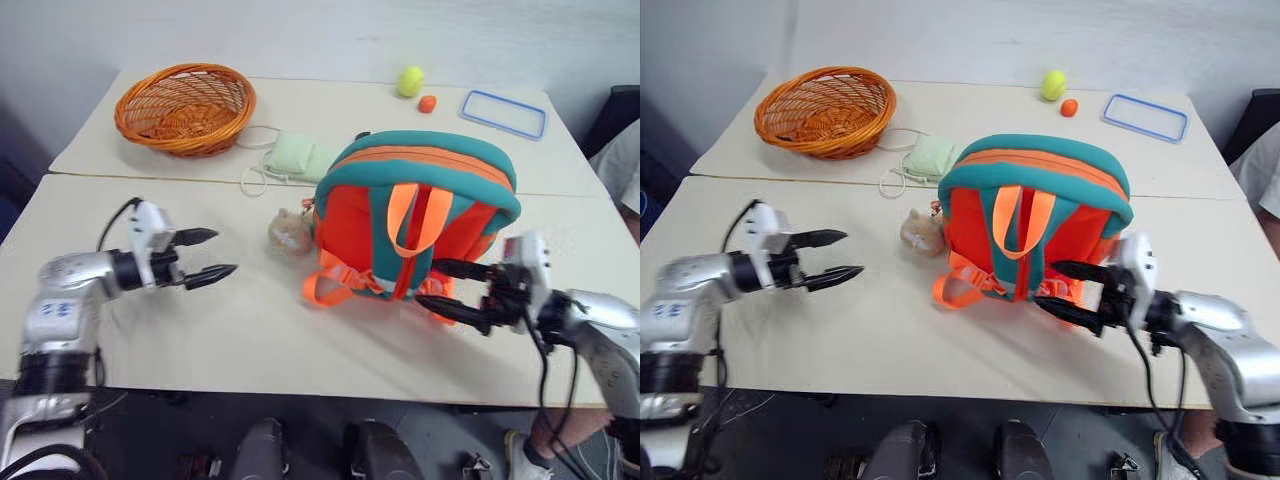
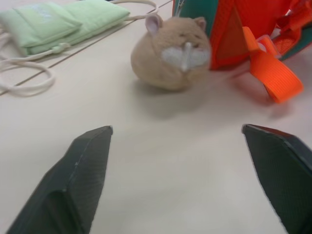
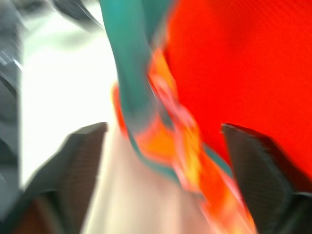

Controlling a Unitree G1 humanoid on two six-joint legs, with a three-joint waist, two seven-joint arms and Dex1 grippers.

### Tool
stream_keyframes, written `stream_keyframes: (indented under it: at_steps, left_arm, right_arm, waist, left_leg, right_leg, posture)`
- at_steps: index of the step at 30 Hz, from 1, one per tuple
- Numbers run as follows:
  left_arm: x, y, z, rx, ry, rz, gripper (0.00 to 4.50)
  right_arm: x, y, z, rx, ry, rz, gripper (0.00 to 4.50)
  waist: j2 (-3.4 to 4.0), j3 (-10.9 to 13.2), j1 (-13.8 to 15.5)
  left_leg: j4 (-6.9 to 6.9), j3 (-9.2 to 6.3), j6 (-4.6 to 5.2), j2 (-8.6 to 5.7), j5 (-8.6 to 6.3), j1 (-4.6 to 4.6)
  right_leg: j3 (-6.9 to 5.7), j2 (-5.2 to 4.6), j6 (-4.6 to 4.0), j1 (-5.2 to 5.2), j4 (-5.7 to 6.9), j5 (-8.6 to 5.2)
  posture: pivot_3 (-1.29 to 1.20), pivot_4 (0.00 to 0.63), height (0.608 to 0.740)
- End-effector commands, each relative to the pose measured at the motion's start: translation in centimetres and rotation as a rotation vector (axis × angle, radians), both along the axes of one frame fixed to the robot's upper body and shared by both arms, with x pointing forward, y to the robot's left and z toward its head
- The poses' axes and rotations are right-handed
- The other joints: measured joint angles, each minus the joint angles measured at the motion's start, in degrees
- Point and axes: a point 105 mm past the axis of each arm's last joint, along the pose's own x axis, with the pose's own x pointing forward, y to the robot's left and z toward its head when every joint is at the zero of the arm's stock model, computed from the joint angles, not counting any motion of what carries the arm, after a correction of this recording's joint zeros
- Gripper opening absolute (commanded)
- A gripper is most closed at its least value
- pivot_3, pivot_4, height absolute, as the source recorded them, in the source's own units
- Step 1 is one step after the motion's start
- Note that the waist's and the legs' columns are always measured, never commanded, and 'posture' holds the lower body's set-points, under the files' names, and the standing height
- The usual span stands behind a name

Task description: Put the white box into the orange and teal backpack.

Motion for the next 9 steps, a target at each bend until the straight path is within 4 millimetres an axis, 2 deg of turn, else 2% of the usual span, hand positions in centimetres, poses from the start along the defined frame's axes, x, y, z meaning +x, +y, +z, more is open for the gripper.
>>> stream_keyframes:
  at_steps: [1,5,7,9]
  left_arm:
    - [-2.5,1.0,-0.7,0.061,-0.014,0.031,4.50]
    - [-4.9,3.6,-3.5,0.130,0.022,0.152,4.50]
    - [-5.4,4.3,-4.3,0.157,0.016,0.186,4.50]
    - [-5.8,4.2,-4.5,0.168,0.007,0.185,4.50]
  right_arm:
    - [-0.5,-4.7,0.9,-0.136,-0.111,-0.078,4.47]
    - [0.0,-8.7,0.1,-0.271,-0.195,-0.156,4.47]
    - [0.6,-9.4,0.1,-0.281,-0.227,-0.175,4.47]
    - [1.4,-9.5,-0.1,-0.289,-0.248,-0.172,4.47]
  waist:
    - [0.00,0.00,0.02]
    - [-0.01,0.00,-0.39]
    - [0.01,0.01,-0.52]
    - [0.06,0.04,-0.56]
  left_leg:
    - [0.01,0.01,0.05,-0.04,-0.02,0.06]
    - [-0.31,0.14,0.08,-0.04,-0.04,0.49]
    - [-0.58,0.15,0.07,0.01,-0.04,0.80]
    - [-0.60,0.14,0.04,0.09,-0.05,0.85]
  right_leg:
    - [0.01,-0.06,0.00,0.05,-0.14,0.00]
    - [0.08,-0.07,0.01,0.35,-0.34,0.00]
    - [0.07,-0.02,0.01,0.59,-0.52,0.00]
    - [0.07,0.06,-0.01,0.61,-0.52,0.00]
  posture:
    - [0.00,0.150,0.740]
    - [0.00,0.150,0.740]
    - [0.00,0.150,0.740]
    - [0.00,0.150,0.740]
